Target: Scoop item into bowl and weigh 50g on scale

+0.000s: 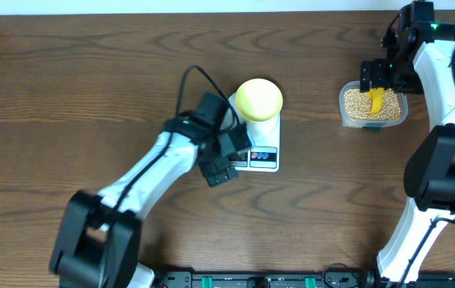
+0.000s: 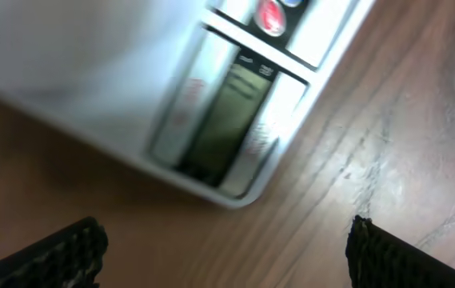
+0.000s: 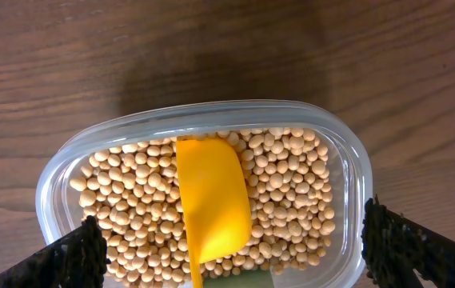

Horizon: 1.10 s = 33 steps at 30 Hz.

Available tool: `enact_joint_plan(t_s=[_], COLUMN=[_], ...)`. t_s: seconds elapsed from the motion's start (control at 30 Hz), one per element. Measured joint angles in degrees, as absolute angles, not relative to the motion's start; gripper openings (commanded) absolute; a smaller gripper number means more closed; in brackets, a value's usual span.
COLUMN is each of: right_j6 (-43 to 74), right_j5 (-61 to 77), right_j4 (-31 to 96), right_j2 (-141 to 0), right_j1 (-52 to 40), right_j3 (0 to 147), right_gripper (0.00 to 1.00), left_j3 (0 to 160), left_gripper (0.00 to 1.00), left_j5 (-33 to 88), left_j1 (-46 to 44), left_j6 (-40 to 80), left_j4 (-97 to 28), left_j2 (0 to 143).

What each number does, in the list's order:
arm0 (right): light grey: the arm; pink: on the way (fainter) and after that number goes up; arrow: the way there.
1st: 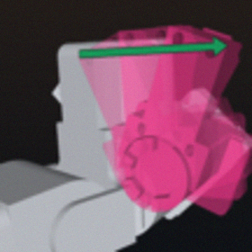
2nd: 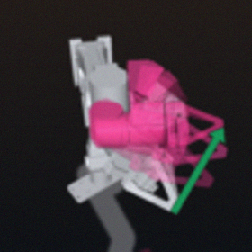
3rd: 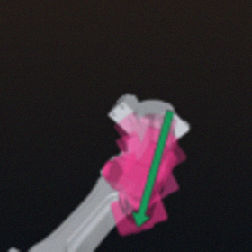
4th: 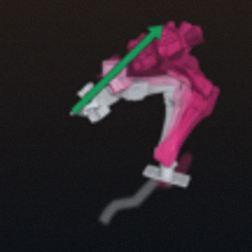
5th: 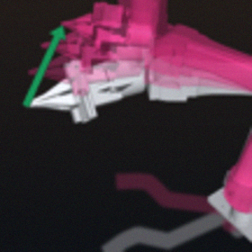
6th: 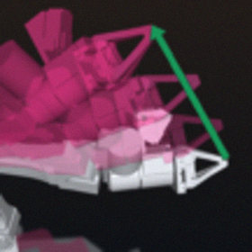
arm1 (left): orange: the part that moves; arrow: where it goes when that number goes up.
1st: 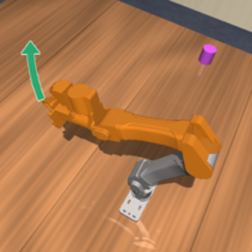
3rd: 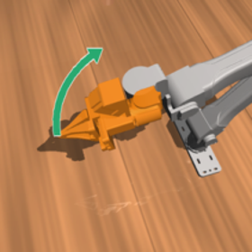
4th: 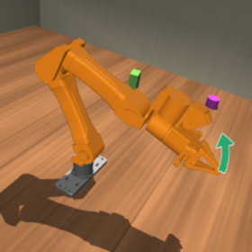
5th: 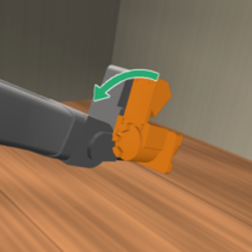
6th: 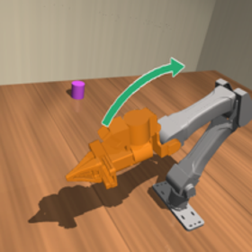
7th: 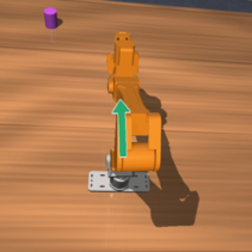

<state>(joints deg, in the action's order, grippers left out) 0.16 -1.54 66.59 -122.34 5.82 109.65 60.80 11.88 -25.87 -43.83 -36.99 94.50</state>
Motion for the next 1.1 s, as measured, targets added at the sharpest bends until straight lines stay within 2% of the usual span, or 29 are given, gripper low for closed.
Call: enact_joint_plan(t_s=[0.3,0.7,1.1], right_j6=[0.16,0.16,0.16], right_j5=[-1.54,-1.54,-1.54], right_j4=[66.59,66.59,66.59], right_j2=[-122.34,-122.34,-122.34], right_j1=[5.82,5.82,5.82], right_j3=[109.65,109.65,109.65], right_gripper=[0.99,0.99,0.99], left_j3=[61.21,57.71,54.76], left_gripper=[0.98,0.98,0.98], left_j5=[12.10,20.71,20.01], left_j1=[-23.24,-23.35,-23.35], left_j6=[-41.58,-40.45,-40.47], left_j4=[-37.06,-36.60,-33.76], left_j2=[93.54,93.58,93.58])
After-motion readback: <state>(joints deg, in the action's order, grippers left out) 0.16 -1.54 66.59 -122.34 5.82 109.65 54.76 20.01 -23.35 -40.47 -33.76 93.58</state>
